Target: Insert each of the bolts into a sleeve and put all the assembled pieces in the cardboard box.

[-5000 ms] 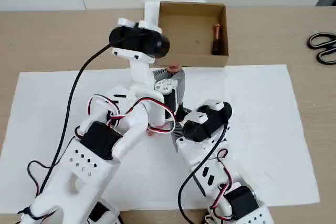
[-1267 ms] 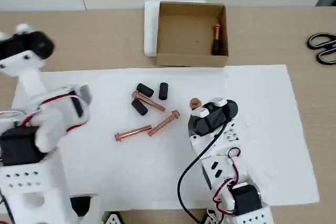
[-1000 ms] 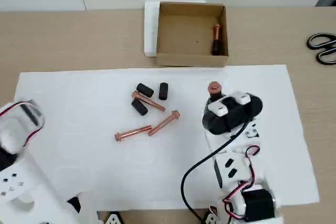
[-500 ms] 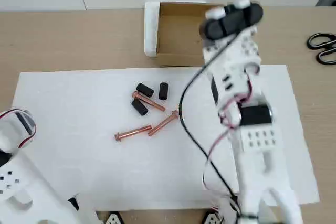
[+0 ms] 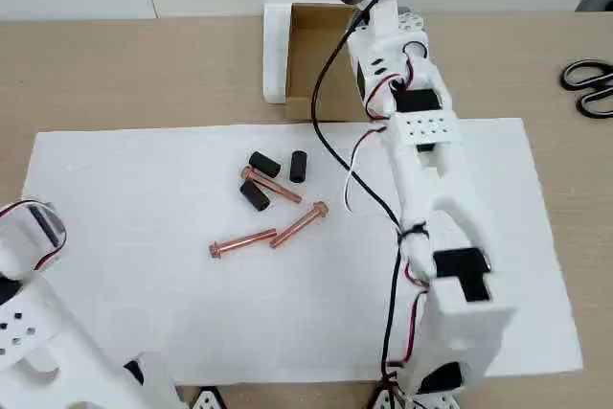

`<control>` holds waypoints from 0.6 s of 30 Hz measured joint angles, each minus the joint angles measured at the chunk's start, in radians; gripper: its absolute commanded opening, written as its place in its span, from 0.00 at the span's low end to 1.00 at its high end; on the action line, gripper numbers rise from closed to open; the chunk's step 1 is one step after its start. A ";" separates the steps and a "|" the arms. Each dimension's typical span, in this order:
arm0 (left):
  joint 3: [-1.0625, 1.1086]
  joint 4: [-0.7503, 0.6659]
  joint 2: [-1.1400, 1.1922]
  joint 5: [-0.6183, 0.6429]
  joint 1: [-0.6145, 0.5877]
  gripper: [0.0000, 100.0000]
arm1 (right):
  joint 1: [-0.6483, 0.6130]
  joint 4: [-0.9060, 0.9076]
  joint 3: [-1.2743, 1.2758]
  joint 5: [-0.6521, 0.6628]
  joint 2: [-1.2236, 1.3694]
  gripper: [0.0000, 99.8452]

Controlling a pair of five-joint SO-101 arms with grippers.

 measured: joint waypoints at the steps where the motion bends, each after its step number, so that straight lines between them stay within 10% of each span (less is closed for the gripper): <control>1: 0.000 0.000 0.000 0.000 0.000 0.16 | 0.000 0.000 -0.037 0.000 0.043 0.00; 18: 0.000 0.017 0.000 -0.003 0.000 0.16 | 0.060 0.000 -0.512 0.000 0.592 0.01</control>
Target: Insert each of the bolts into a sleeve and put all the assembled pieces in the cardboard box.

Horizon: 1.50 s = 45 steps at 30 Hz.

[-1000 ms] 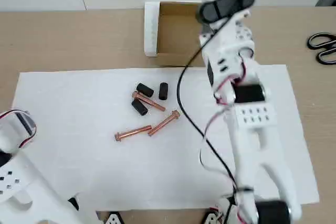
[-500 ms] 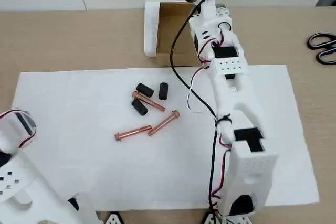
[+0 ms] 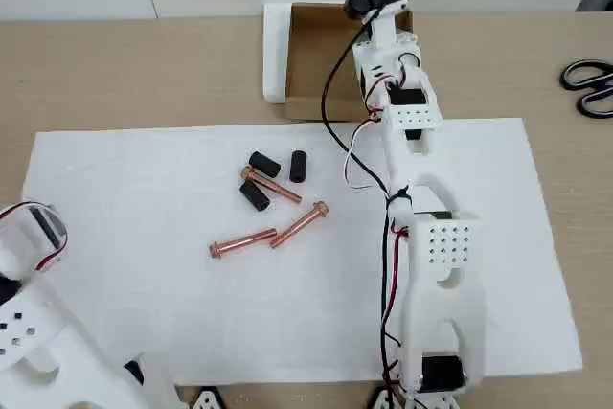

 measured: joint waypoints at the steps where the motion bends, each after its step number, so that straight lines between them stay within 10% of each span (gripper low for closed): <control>1: 0.000 0.000 0.000 0.000 0.000 0.16 | 0.002 0.000 -0.011 0.000 0.018 0.01; 31: 0.000 0.000 0.000 0.000 0.002 0.16 | -0.006 0.005 -0.213 0.000 0.120 0.14; 45: 0.000 0.006 0.000 0.002 0.002 0.16 | -0.112 0.732 -0.845 -0.126 0.120 0.14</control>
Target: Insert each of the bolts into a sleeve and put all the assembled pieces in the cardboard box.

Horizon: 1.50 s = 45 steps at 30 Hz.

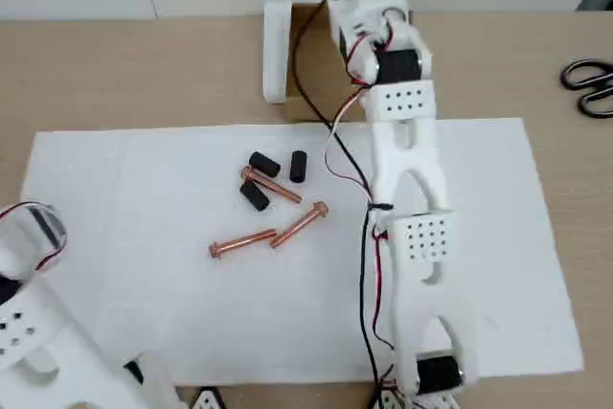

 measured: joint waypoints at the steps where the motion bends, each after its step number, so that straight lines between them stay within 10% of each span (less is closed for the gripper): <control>1: 0.000 0.006 0.000 0.000 0.000 0.16 | -0.014 0.072 -0.049 -0.015 0.000 0.14; 12: 0.037 0.012 0.000 -0.002 0.000 0.16 | -0.089 0.657 -0.118 -0.044 -0.011 0.01; 45: 0.060 0.012 0.000 -0.002 0.083 0.16 | -0.201 0.715 0.477 -0.100 -0.336 0.14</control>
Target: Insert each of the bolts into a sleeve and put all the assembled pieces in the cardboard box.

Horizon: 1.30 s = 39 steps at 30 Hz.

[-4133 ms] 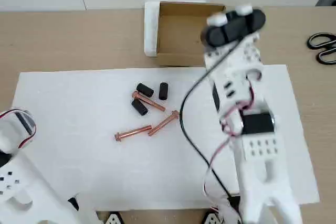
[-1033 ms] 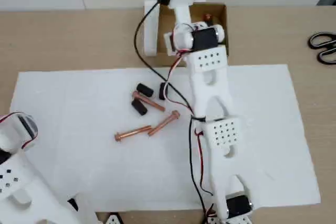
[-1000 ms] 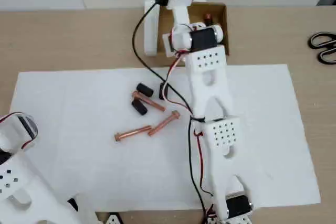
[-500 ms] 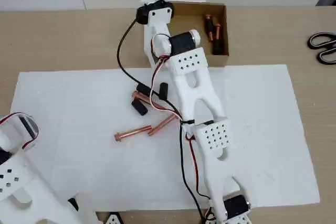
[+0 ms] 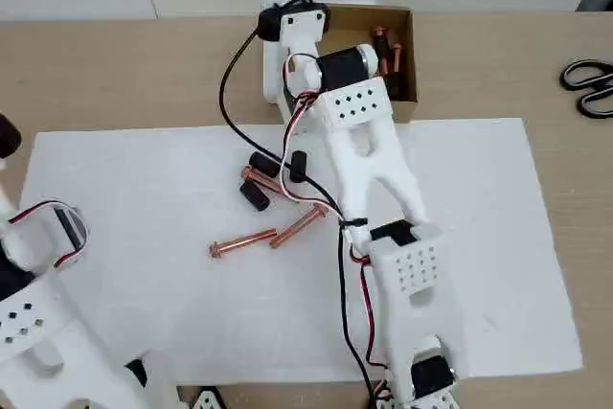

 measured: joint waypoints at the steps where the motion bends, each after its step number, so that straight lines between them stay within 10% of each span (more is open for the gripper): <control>1: 0.000 0.000 0.000 0.000 0.000 0.16 | -0.006 0.000 0.040 -0.011 -0.014 0.14; 39: 0.000 0.000 0.000 -0.002 0.000 0.16 | -0.069 -0.150 0.100 -0.046 0.186 0.14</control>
